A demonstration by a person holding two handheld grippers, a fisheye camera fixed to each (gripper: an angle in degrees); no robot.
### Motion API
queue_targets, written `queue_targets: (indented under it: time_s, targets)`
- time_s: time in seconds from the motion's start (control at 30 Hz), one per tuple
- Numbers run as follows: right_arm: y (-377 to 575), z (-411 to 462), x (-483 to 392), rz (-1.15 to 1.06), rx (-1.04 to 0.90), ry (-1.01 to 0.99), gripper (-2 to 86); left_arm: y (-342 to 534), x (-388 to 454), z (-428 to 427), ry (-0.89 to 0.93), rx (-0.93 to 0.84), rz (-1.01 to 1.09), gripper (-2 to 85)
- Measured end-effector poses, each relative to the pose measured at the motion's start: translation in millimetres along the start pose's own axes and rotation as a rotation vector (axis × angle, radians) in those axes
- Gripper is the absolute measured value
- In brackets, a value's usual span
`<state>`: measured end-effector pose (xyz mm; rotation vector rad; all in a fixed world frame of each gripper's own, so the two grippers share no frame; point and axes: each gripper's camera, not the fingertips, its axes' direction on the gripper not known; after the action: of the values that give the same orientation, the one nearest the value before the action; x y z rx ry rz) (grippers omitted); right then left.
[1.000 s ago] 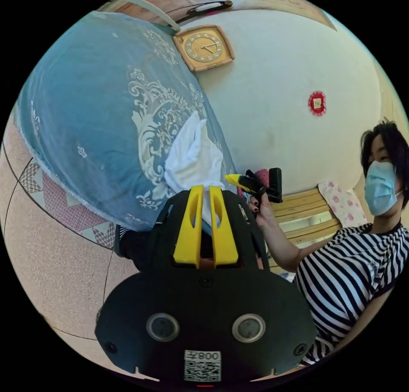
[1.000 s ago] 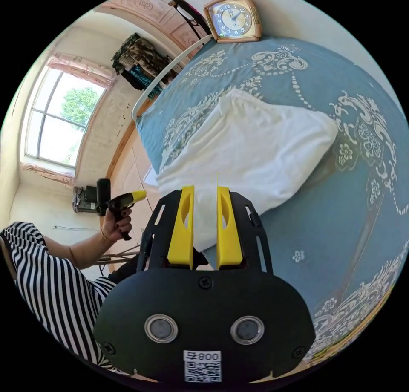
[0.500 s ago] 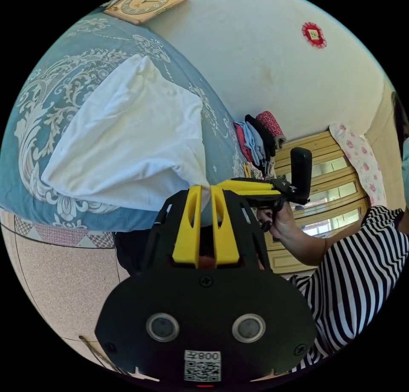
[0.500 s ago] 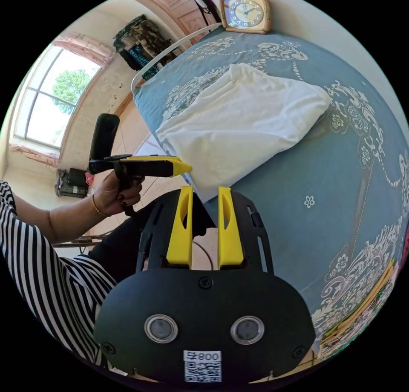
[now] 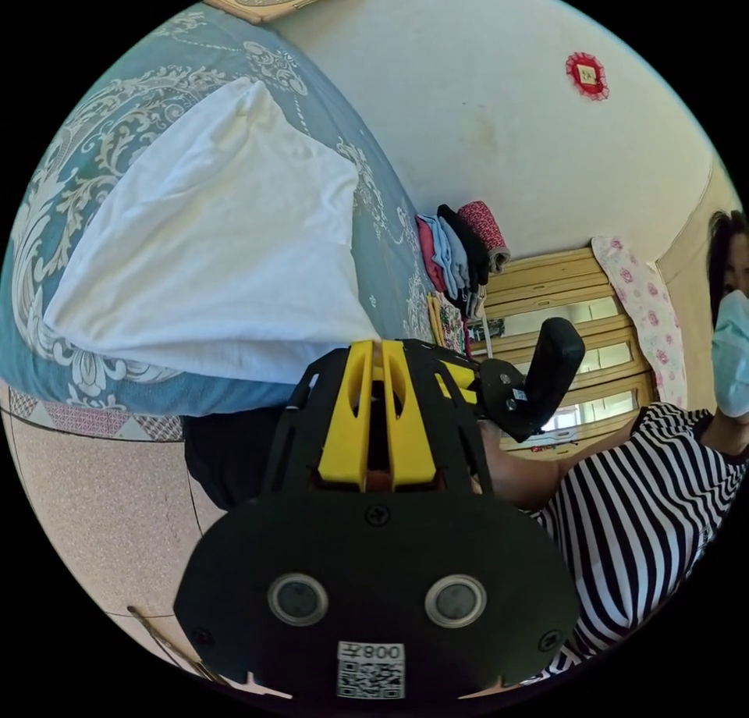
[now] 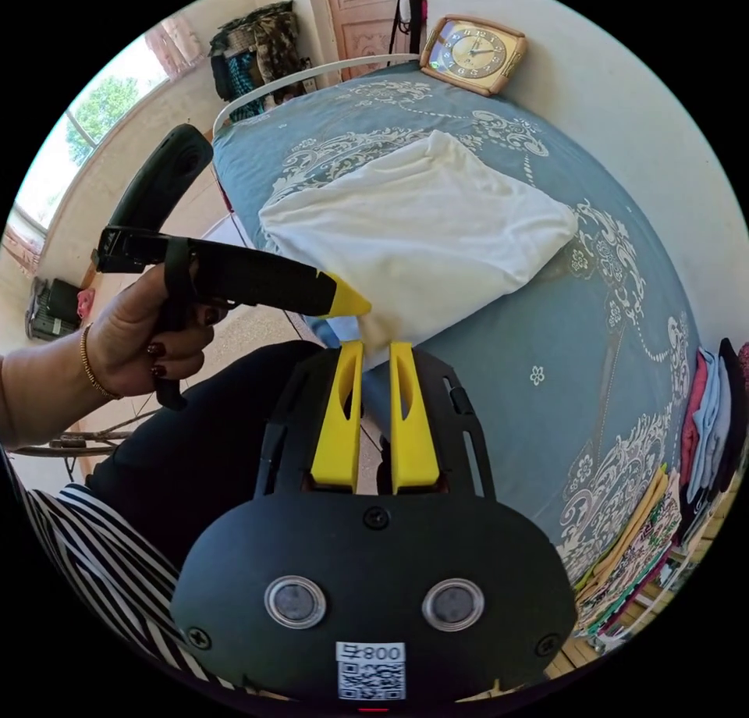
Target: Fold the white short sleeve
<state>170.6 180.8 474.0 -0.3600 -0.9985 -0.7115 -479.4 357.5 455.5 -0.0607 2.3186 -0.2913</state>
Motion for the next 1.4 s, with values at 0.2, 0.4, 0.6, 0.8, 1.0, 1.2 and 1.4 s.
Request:
queue_targets:
  time_s: [0.2, 0.4, 0.6, 0.8, 1.0, 1.2, 1.4]
  targets:
    - [17.8, -3.3, -4.9, -0.047, -0.022, 0.075, 1.6, 10.4, -6.8, 23.8, 0.013, -0.025, -0.012, 1.4]
    - [36.4, -5.6, 0.6, -0.088, -0.045, 0.13, 0.9, 32.4, -10.0, 32.5, -0.029, -0.037, -0.018, 0.5]
    - [47.1, -4.9, 3.6, -0.154, -0.069, 0.207, 0.9, 20.0, -8.1, 54.5, -0.137, 0.002, 0.051, 0.3]
    - [63.7, -27.4, 21.8, -0.195, -0.076, 0.237, 0.3, 18.5, -36.3, 97.1, -0.339, -0.074, 0.03, 0.2]
    - [78.2, -87.5, 97.9, -0.046, -0.033, -0.044, 0.0, 34.1, -43.7, 116.6, -0.295, -0.035, 0.015, 0.1]
    - [44.5, -127.1, 199.6, 0.183, 0.155, -0.436, 0.1, 44.3, -34.1, 149.7, -0.277, -0.062, 0.06, 0.3]
    - [56.0, -116.0, 253.8, 0.266, 0.085, -0.538, 0.8, 62.6, -39.7, 167.0, -0.275, -0.075, 0.058, 0.9]
